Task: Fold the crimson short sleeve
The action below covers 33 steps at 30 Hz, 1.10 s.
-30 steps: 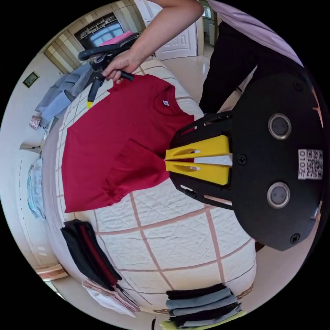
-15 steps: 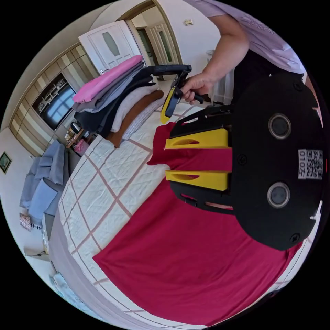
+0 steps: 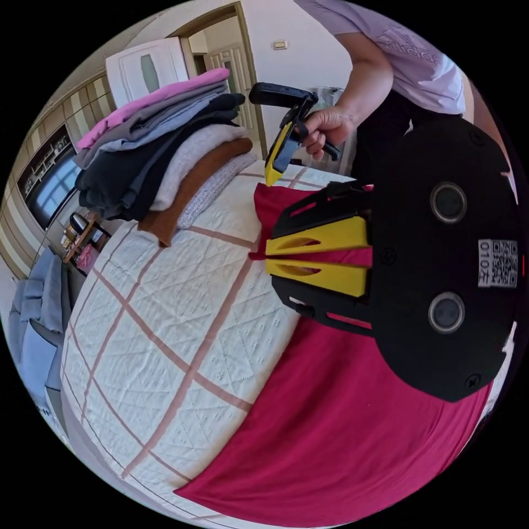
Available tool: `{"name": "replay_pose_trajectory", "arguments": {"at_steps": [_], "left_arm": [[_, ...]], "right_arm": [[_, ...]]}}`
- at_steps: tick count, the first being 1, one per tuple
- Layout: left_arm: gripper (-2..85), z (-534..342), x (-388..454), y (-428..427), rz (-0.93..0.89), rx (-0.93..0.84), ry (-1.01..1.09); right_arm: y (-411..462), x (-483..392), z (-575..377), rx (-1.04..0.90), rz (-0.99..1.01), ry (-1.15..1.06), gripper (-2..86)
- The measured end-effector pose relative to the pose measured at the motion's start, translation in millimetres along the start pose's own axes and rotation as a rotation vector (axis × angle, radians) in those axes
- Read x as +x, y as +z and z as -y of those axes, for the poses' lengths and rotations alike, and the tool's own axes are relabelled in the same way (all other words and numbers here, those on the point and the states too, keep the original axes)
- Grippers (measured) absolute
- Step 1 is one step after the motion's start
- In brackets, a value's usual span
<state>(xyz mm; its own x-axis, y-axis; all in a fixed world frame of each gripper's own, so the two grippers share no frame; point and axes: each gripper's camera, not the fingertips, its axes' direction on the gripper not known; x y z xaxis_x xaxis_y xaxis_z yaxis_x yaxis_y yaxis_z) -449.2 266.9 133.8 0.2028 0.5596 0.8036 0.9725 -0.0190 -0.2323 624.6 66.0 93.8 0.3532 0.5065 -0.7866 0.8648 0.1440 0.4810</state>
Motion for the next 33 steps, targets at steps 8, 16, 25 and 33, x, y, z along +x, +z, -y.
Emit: {"name": "replay_pose_trajectory", "arguments": {"at_steps": [8, 16, 25, 33], "left_arm": [[9.0, -109.0, -17.6, -79.7, -0.063, 0.306, -0.157], [10.4, -284.1, -49.3, -35.6, -0.374, 0.382, -0.651], [9.9, -283.4, 20.9, -23.6, -0.248, 0.393, -0.445], [8.8, -303.2, 134.8, 2.5, 0.238, 0.194, -0.229]], "right_arm": [[-4.5, -141.7, -28.2, -0.092, 0.07, -0.621, 2.9], [121.4, -198.6, -88.8, -0.408, -0.192, -0.853, 3.1], [93.9, -211.6, -87.3, -0.507, 0.084, -0.947, 2.7], [50.0, -190.2, -66.3, -0.472, -0.195, -0.961, 2.6]]}}
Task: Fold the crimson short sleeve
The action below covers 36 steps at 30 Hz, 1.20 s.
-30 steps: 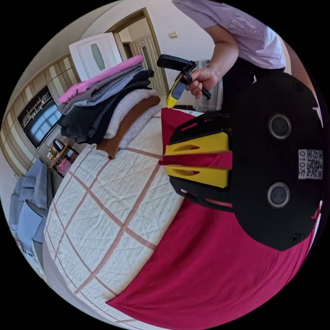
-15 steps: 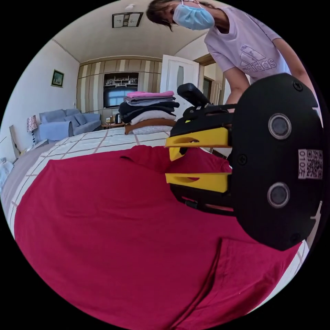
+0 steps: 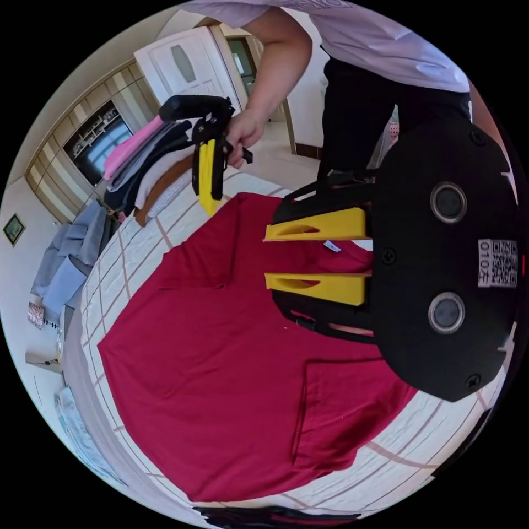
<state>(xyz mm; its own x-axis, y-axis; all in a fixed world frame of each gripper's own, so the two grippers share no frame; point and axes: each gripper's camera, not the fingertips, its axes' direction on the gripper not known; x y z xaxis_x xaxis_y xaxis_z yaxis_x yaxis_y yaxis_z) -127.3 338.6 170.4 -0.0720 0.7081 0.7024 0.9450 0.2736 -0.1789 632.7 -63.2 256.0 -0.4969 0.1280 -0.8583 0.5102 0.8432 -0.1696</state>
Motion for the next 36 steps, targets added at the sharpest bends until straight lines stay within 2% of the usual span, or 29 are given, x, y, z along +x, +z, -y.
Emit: {"name": "replay_pose_trajectory", "arguments": {"at_steps": [3, 6, 9, 12, 15, 20, 26, 31, 36], "left_arm": [[8.7, -27.2, 23.1, 4.7, 0.097, -0.028, -0.012], [9.0, -53.5, 58.0, 5.7, 0.239, -0.138, 0.117], [9.2, -83.6, 94.7, 11.3, 0.382, -0.27, 0.324], [9.4, -108.0, 114.9, 25.2, 0.422, -0.364, 0.435], [9.3, -118.4, 123.8, 39.1, 0.429, -0.398, 0.456], [8.6, -128.4, 135.7, 55.9, 0.444, -0.425, 0.523], [5.2, -124.4, 141.2, 55.9, 0.459, -0.42, 0.568], [1.6, -116.6, 141.6, 52.3, 0.408, -0.413, 0.565], [0.4, -108.3, 132.0, 34.5, 0.346, -0.396, 0.528]], "right_arm": [[34.6, -4.0, 11.2, -0.18, 0.002, -0.134, 2.8], [0.1, -14.2, 21.2, -0.133, 0.005, -0.232, 3.4], [-37.1, -49.5, 8.4, -0.039, -0.001, -0.451, 5.9], [-36.5, -95.4, -7.2, -0.144, 0.005, -0.68, 8.3], [-29.1, -119.0, -8.9, -0.184, -0.056, -0.779, 9.9], [-14.9, -124.7, 5.5, -0.27, -0.126, -0.809, 10.2], [-24.4, -130.5, 15.8, -0.264, -0.17, -0.874, 8.8], [-35.1, -128.3, 41.4, -0.29, -0.141, -0.801, 4.3], [-55.4, -111.5, 61.2, -0.275, -0.075, -0.739, 3.5]]}}
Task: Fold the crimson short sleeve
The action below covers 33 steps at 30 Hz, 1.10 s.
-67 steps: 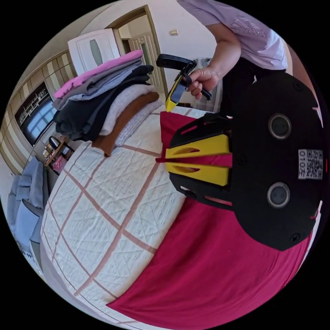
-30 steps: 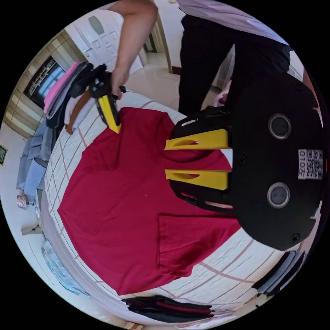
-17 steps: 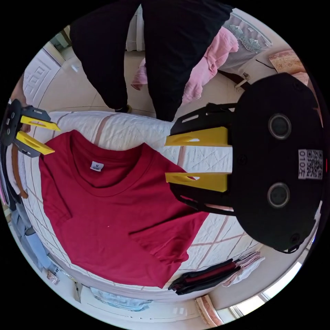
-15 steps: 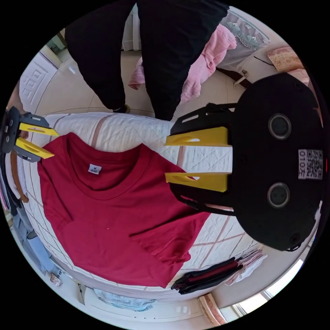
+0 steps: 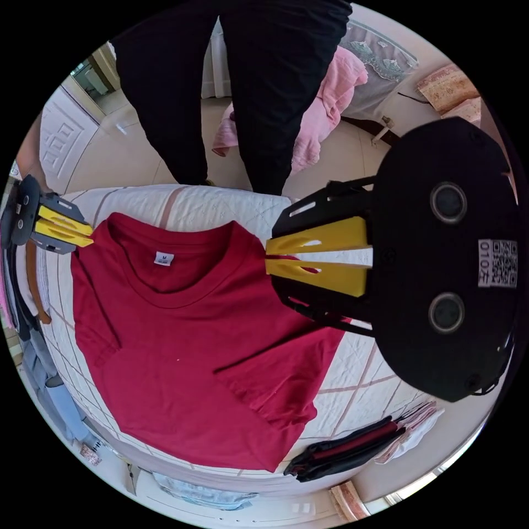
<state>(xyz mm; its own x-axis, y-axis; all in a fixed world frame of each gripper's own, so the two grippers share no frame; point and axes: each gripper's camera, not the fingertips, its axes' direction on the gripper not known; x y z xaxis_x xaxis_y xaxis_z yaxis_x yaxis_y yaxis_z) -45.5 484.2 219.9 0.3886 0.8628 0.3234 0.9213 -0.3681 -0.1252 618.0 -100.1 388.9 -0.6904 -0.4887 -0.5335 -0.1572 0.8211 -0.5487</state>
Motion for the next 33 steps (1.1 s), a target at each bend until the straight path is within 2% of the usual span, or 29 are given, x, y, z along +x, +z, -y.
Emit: {"name": "replay_pose_trajectory", "arguments": {"at_steps": [4, 13, 18, 25, 29, 33], "left_arm": [[0.8, -0.9, -1.6, 0.5, -0.008, 0.001, 0.0], [2.0, 0.5, 19.5, 4.4, 0.163, -0.035, 0.06], [0.2, 1.4, -4.6, -14.9, 0.051, -0.028, 0.025], [-0.1, -3.7, -12.7, -41.2, 0.058, -0.087, 0.125], [-0.2, 1.5, -9.8, -41.7, 0.02, -0.138, 0.145], [-0.3, 1.3, 1.0, -39.1, -0.095, -0.157, 0.112]], "right_arm": [[2.1, 6.9, 2.7, -0.012, 0.012, -0.017, 3.3], [8.0, 17.1, 4.5, -0.012, -0.056, -0.012, 2.8], [-10.9, 40.3, 2.8, -0.014, -0.004, -0.002, 3.3], [-41.0, 63.7, -9.9, -0.013, 0.066, -0.045, 3.4], [-32.9, 64.4, -13.3, -0.06, 0.105, -0.087, 3.4], [-16.1, 60.0, -27.5, -0.104, 0.211, -0.09, 3.4]]}}
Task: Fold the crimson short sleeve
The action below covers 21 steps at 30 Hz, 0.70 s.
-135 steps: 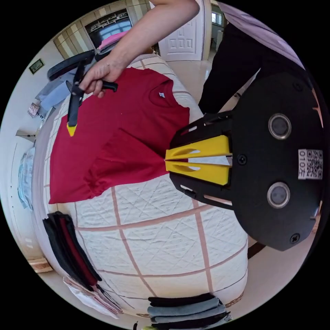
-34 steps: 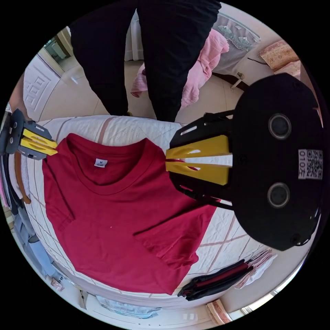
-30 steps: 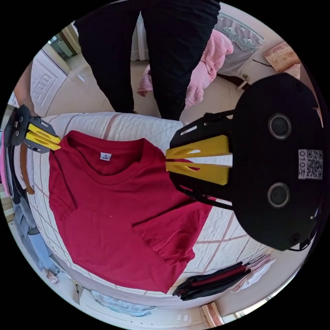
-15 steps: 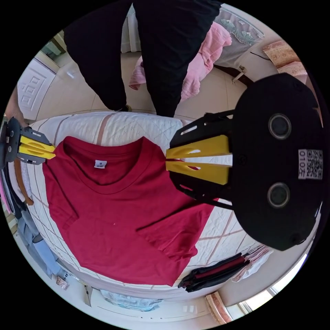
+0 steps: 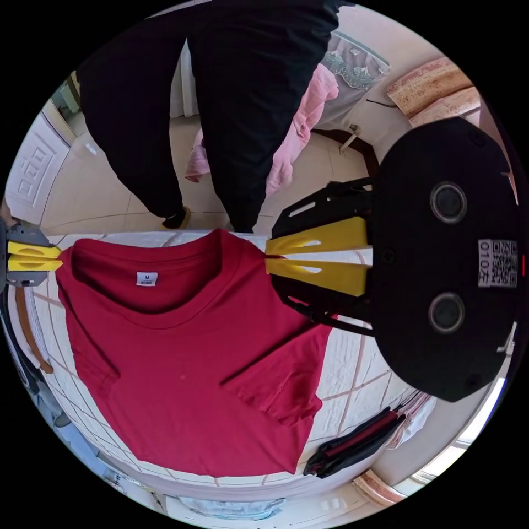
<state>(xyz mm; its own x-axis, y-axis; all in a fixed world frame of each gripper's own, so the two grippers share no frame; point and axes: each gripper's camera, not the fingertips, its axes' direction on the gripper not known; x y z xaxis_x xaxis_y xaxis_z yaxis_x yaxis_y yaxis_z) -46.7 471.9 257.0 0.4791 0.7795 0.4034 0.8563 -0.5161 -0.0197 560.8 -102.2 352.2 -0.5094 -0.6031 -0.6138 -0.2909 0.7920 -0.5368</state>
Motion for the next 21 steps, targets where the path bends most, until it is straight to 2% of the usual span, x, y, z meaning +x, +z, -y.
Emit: {"name": "replay_pose_trajectory", "arguments": {"at_steps": [5, 10, 13, 17, 21], "left_arm": [[-0.2, -2.5, -0.7, 3.4, -0.082, -0.006, -0.057], [-0.2, -22.6, -64.6, -34.6, -0.215, -0.02, -0.061], [-0.2, -46.0, -145.7, -86.4, -0.235, -0.011, -0.139], [-0.2, -68.6, -274.3, -119.7, -0.263, 0.033, -0.171], [-0.1, -69.7, -388.7, -77.4, -0.413, 0.034, -0.137]], "right_arm": [[13.4, 13.1, -12.6, 0.004, 0.071, 0.056, 3.4], [-46.8, 87.1, -22.8, 0.112, 0.133, 0.106, 3.5], [-91.2, 153.8, -17.3, 0.163, 0.056, 0.091, 3.5], [-101.0, 255.2, 2.7, 0.167, 0.054, 0.045, 3.5], [-45.1, 378.2, 28.8, 0.115, 0.268, 0.089, 3.5]]}}
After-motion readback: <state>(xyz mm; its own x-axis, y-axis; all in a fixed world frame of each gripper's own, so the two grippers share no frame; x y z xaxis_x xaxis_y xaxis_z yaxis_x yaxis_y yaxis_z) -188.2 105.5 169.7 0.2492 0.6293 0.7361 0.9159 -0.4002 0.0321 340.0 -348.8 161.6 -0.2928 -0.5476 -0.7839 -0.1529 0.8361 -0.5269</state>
